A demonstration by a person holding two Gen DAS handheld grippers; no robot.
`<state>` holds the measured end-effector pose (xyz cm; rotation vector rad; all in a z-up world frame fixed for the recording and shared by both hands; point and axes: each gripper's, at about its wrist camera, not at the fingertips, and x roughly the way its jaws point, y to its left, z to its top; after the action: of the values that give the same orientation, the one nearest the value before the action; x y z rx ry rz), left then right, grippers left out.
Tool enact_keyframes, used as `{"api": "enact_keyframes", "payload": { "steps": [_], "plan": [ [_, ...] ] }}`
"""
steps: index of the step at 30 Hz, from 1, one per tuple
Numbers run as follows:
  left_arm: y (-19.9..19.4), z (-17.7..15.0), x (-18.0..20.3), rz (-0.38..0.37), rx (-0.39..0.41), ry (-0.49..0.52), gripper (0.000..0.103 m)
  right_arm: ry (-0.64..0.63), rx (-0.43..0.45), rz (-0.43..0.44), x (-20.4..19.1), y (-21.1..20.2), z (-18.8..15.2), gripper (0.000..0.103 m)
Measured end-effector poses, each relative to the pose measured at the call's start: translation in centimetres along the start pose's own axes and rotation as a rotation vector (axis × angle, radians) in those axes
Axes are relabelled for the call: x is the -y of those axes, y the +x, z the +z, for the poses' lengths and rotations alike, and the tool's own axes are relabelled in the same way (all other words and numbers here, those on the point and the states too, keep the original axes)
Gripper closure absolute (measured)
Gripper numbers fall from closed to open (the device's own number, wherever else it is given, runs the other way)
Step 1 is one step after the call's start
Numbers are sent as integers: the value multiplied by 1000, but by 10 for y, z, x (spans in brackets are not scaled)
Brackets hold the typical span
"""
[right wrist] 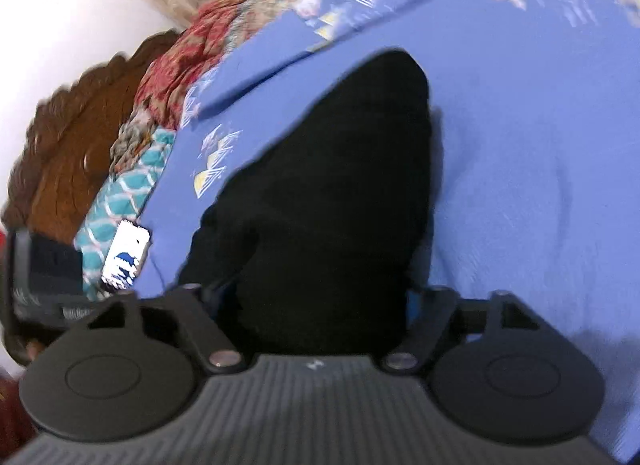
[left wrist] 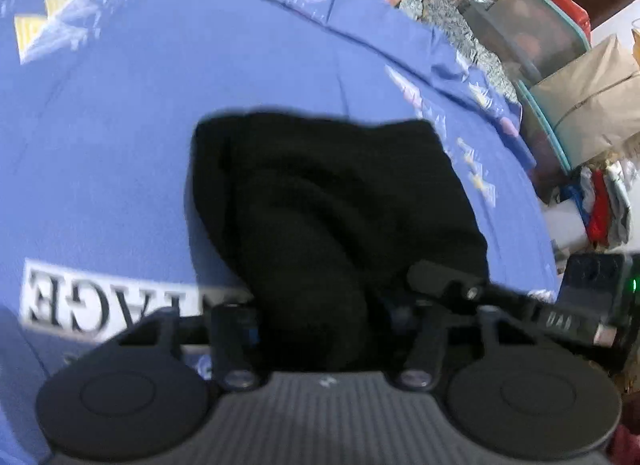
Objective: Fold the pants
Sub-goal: 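Lower the folded pants onto the sheet and open both tools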
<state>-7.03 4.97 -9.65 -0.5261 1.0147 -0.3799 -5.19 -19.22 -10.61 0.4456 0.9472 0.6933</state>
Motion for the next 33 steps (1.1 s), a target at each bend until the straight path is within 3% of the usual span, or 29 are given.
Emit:
{"api": "enact_keyframes", "payload": {
  "steps": [2, 6, 9, 11, 13, 15, 19, 20, 22, 25, 27, 31, 33],
  "plan": [
    [-22, 19, 16, -24, 77, 53, 64, -49, 43, 75, -11, -11, 10, 44],
    [-50, 75, 54, -4, 289, 255, 64, -143, 223, 143, -29, -27, 48, 44],
    [-40, 116, 70, 44, 394, 353, 63, -216, 376, 143, -34, -22, 89, 44],
    [-18, 144, 69, 94, 437, 373, 62, -234, 421, 132, -27, -7, 115, 44],
    [8, 162, 57, 137, 434, 347, 60, -211, 426, 108, -11, 19, 139, 44],
    [45, 181, 38, 184, 379, 294, 60, -169, 389, 66, 10, 49, 154, 44],
    [110, 188, -5, 294, 229, 202, 59, -42, 223, -26, 52, 106, 165, 41],
    [120, 184, -13, 297, 230, 190, 51, -3, 195, -45, 64, 117, 163, 37],
    [124, 180, -15, 291, 266, 191, 48, 81, 209, 11, 82, 119, 159, 35],
    [124, 183, -16, 322, 260, 182, 38, 57, 222, 19, 81, 115, 153, 30],
    [123, 186, -15, 380, 254, 163, 14, 51, 234, 26, 81, 112, 149, 28],
    [97, 181, -8, 420, 255, 89, 14, 45, 226, -31, 70, 108, 157, 12],
    [79, 166, -1, 432, 271, 72, 14, 22, 224, -102, 62, 105, 149, 12]
  ]
}}
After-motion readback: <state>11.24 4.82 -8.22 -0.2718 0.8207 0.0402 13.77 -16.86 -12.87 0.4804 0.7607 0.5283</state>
